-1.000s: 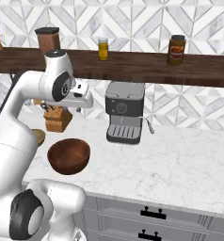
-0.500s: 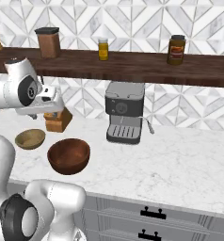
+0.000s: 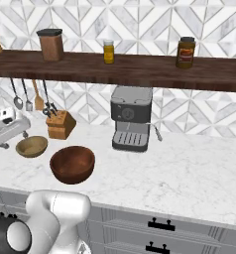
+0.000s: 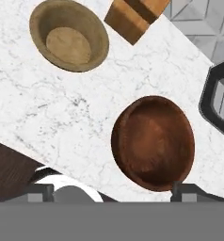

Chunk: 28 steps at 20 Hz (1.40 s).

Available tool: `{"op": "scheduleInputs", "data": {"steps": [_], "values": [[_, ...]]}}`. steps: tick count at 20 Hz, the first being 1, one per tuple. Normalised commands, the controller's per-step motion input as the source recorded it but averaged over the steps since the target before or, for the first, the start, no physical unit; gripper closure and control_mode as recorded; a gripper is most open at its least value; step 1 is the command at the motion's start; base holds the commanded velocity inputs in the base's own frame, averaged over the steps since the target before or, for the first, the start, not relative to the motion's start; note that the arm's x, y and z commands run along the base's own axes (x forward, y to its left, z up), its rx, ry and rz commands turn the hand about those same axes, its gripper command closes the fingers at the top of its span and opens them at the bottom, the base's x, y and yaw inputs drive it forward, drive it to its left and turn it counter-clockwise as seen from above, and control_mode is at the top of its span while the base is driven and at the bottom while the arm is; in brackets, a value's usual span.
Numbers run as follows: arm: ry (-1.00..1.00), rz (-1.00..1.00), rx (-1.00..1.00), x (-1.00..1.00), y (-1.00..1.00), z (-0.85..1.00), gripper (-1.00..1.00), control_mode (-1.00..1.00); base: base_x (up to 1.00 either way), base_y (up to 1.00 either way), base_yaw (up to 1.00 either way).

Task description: Pick up the bowls on the counter and stack them on top of one another in the open cabinet. Place the smaller bowl on top of the larger bowl.

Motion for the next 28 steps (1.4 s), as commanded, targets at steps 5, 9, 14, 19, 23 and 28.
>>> {"op": "scheduleInputs", "data": {"steps": [5,9,14,19,23,28], "values": [[0.05,0.21,-0.28,0.02,1.00,-0.36,-1.00,-1.00,0.00,0.00,0.00],[0.30,0.12,-0.28,0.87,0.92,-0.59,-1.00,-1.00,0.00,0.00,0.00],[0.26,0.05,-0.07,0.66,0.28,-0.37,-1.00,-1.00,0.00,0.00,0.00],[0.05,0.00,0.00,0.28,0.03,-0.21,-1.00,-1.00,0.00,0.00,0.00],[0.00,0.04,0.00,0.23,0.00,-0.48,-1.00,-1.00,0.00,0.00,0.00],[0.00,0.06,0.00,0.35,0.00,-0.34,-1.00,-1.00,0.00,0.00,0.00]]}}
